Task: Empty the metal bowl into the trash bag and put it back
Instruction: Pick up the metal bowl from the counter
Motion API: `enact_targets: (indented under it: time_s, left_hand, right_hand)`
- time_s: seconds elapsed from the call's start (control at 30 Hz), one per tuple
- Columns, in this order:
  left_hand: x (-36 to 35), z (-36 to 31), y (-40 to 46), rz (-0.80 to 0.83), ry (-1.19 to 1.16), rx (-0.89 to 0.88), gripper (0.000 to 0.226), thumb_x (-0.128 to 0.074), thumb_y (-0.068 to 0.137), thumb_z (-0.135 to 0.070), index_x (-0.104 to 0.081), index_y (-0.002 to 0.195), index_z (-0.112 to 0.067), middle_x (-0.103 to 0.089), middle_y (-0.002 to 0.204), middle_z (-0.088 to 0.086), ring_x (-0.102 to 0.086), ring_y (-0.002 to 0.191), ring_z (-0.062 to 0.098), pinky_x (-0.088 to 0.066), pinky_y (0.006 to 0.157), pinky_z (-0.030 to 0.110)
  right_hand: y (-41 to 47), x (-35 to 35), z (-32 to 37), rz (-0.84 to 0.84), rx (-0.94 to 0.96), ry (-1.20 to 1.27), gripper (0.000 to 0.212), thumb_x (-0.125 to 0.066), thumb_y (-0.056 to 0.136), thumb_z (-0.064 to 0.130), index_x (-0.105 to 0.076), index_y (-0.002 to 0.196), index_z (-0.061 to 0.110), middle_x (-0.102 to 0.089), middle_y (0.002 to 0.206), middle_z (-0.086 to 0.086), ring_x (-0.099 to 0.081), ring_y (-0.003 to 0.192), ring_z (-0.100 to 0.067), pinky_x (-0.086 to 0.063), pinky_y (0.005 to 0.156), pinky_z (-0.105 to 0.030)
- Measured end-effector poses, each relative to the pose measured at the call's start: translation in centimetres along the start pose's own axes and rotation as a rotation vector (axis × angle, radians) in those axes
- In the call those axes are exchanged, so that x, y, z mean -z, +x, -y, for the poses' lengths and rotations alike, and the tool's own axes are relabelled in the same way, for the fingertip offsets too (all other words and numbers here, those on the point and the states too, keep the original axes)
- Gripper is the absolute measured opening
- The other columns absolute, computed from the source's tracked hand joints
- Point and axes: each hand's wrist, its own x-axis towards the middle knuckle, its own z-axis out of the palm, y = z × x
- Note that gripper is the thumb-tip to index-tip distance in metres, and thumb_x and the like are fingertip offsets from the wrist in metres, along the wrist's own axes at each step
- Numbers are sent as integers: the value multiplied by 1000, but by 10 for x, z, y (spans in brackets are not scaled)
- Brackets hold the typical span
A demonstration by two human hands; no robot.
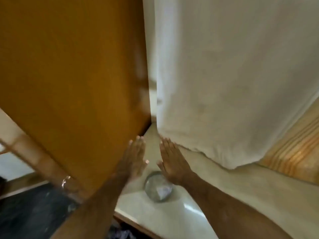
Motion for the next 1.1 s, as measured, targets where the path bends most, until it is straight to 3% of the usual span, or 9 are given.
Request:
enact_targets:
  time_s: [0.07,0.2,0.33,0.5,0.67,0.77,0.9,1.0,1.1]
  left_hand:
    - [-34,-3,-19,216,-44,34,72,-14,102,-48,12,155,-7,13,166,17,10,155,32,15,127,36]
    - [-94,-4,-59,336,-177,58,86,-15,102,-64,-16,153,6,-35,158,34,-31,148,45,-1,120,35]
    - [-108,3,-69,493,-233,77,104,-34,93,-77,-17,154,4,-31,161,32,-29,150,45,5,121,31]
    - [-117,4,-65,455,-296,41,128,-58,77,-81,-9,159,4,-9,170,24,5,155,29,23,119,21]
    - [-121,2,-47,497,-327,22,147,-34,62,-102,-16,157,8,-20,167,26,-9,156,36,9,127,33]
    - [-116,-9,-48,485,-378,122,136,-62,57,-79,-22,156,5,-31,164,24,-23,154,40,-4,126,38]
    - [-109,-2,-62,466,-432,155,125,-71,55,-70,-41,144,13,-55,143,30,-49,135,48,-27,122,56]
    - [-86,4,-85,379,-419,159,123,-79,53,-63,-40,144,9,-57,139,28,-49,133,45,-30,120,63]
    - [-60,10,-129,262,-397,201,121,-83,52,-57,-40,143,11,-56,134,29,-45,129,39,-31,119,54]
  right_hand:
    - [-23,-25,-4,126,29,-1,68,-26,104,45,-31,149,-5,-29,157,-27,-25,148,-40,-10,122,-45]
    - [-68,-70,-10,364,-32,68,87,-29,99,64,-21,153,-3,-19,162,-23,-17,151,-34,-1,126,-39]
    - [-72,-80,-15,420,-113,247,103,-54,87,70,-17,155,2,-17,164,-16,-19,152,-28,-13,124,-34]
    - [-54,-67,-25,542,-213,427,134,-77,63,72,-1,157,15,-7,167,-1,-12,152,-17,-16,119,-28]
    - [-46,-74,-37,589,-178,461,137,-93,53,55,-11,157,16,-18,165,-1,-19,150,-18,-12,111,-17]
    - [-46,-80,-38,551,-149,473,134,-93,55,51,-14,157,16,-24,163,-2,-26,147,-18,-15,109,-15]
    - [-43,-71,-26,473,-47,494,128,-91,57,50,-17,155,14,-30,160,-5,-32,144,-19,-28,109,-22]
    - [-39,-60,-1,461,17,522,129,-93,57,46,-15,155,13,-27,160,-6,-30,145,-21,-35,114,-33]
    - [-43,-56,42,458,89,527,129,-92,58,46,-13,155,14,-25,161,-6,-29,145,-21,-39,113,-37]
